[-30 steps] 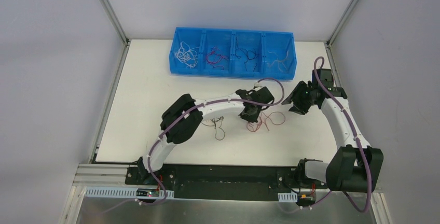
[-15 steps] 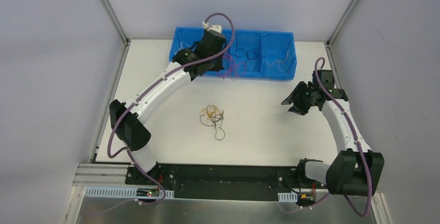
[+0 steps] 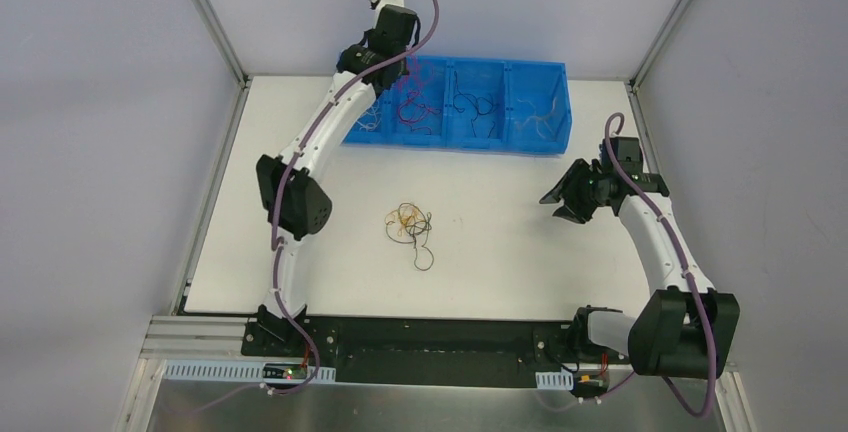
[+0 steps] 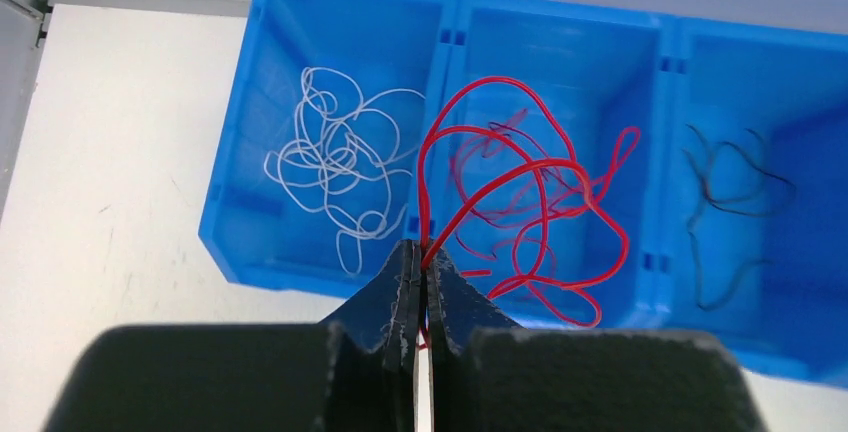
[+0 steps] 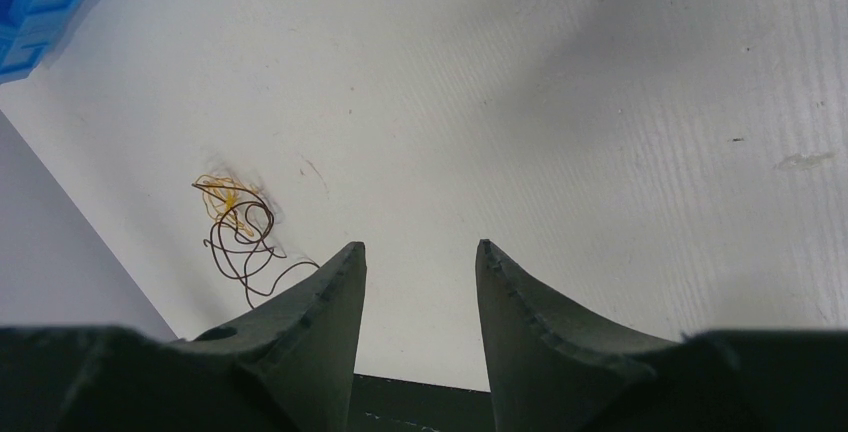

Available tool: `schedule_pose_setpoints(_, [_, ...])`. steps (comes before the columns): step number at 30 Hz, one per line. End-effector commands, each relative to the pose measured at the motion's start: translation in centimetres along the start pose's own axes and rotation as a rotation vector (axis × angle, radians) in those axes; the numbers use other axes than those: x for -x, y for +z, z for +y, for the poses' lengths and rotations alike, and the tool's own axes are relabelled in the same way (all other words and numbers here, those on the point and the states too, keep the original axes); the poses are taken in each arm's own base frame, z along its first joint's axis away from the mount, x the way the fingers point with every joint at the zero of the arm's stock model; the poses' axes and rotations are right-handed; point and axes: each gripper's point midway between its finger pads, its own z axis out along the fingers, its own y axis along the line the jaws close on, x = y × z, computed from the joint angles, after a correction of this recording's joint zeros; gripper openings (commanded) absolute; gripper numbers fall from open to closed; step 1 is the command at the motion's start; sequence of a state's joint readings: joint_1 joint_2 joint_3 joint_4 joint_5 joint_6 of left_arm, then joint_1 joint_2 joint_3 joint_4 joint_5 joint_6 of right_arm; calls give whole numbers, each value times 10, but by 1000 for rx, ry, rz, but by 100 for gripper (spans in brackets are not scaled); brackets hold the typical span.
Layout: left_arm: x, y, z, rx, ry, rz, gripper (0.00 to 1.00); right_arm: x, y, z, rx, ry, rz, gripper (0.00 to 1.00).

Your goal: Untangle the cables

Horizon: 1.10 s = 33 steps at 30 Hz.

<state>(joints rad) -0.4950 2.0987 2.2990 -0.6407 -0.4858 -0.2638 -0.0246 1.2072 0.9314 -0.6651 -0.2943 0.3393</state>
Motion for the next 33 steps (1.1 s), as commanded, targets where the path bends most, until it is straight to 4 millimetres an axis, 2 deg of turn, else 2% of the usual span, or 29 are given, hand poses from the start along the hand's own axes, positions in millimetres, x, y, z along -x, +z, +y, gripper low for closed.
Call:
schedule_pose_setpoints(1, [7,26,11,66,66,-19,0,0,-1,5,34,-8,-11,47])
schedule_pose_setpoints(2, [4,35,9,56,63,-12,0,0,0,5,34,-7,-9,47])
schedule_pose_setpoints(3, [-2,43,6,35,49,4,5,0,1,6,36,-9,-6,47])
schedule_pose_setpoints(4, [-8,50,3,8,31,25,21,0,2,7,38,-9,2,47])
schedule_pose_setpoints(6, [-21,55,-7,-58,12,68,45,-2,4,10,46,-17,14,48])
schedule_pose_setpoints(8, [-26,48,-20,-146,9,98,54,-5,4,13,58,-24,25,50])
schedule_pose_setpoints(11, [-26,22,-25,-232,-11,127,63,-18,5,28,97,-64,51,53])
schedule_pose_setpoints(13, [-30,-5,-22,-280,-31,154,65,-33,5,40,124,-101,85,55])
schedule_pose_setpoints(14, [-22,-30,-17,-315,-53,147,67,-40,5,47,133,-115,96,57])
schedule_pose_setpoints(16, [-42,-62,-10,-368,-69,200,72,-59,8,60,145,-161,127,60])
schedule_pose_setpoints(19, [-100,-102,6,-426,-91,317,74,-86,18,75,136,-217,172,63])
schedule_pose_setpoints(22, [-150,-136,19,-488,-131,372,76,-114,33,93,138,-266,213,66])
schedule_pose_setpoints(24, [-184,-149,24,-520,-159,405,76,-132,45,105,137,-292,239,66])
schedule_pose_setpoints(27, [-218,-160,22,-584,-202,443,76,-153,65,125,130,-335,267,67])
schedule_pose_setpoints(31, [-242,-147,23,-567,-202,467,75,-179,83,159,141,-399,298,67])
schedule_pose_setpoints(33, [-253,-135,21,-547,-192,497,72,-190,96,167,125,-418,306,68])
